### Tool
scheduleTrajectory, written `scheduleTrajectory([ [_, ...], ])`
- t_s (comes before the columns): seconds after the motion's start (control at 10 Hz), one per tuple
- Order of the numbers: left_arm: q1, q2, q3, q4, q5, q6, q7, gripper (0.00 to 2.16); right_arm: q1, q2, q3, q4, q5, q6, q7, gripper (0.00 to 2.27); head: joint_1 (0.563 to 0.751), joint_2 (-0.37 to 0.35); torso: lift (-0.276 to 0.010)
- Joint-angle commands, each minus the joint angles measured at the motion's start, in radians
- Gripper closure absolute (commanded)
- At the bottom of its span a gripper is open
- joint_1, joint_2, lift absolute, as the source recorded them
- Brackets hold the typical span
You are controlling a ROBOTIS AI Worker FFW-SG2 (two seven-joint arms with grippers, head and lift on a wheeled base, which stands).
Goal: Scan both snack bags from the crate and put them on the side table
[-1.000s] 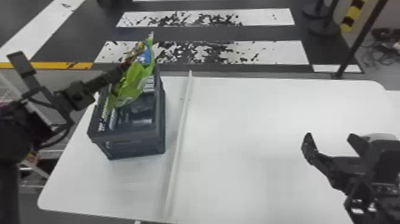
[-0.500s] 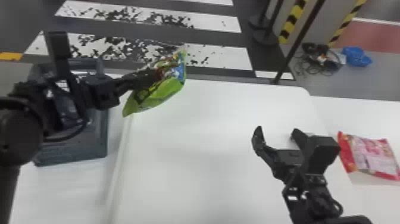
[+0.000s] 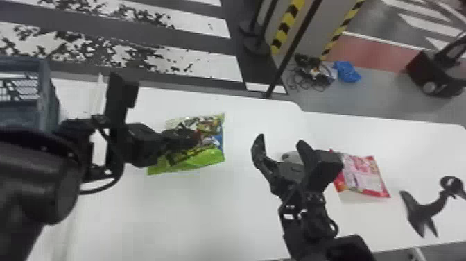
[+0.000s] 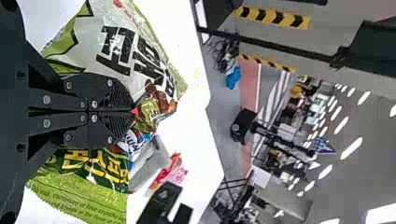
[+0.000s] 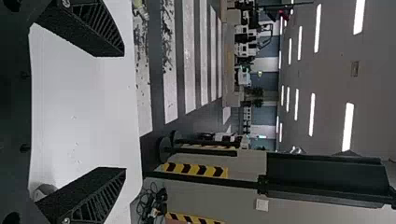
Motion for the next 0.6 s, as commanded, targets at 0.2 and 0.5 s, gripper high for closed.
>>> scheduleTrajectory([
  [0.2,0.054,-0.028,-0.138,0.103,-0.083,-0.12,0.083,1.71,-0.003,0.0,-0.002,-0.001,-0.01,-0.006,-0.009,0.04,0.695,-0.35,-0.087],
  [0.5,0.104,-0.014,-0.11,0.066,-0.099,-0.15,0.158,0.0,-0.003,-0.002,0.004,-0.001,-0.013,-0.006,-0.007,0.04,0.695,-0.35,-0.087],
])
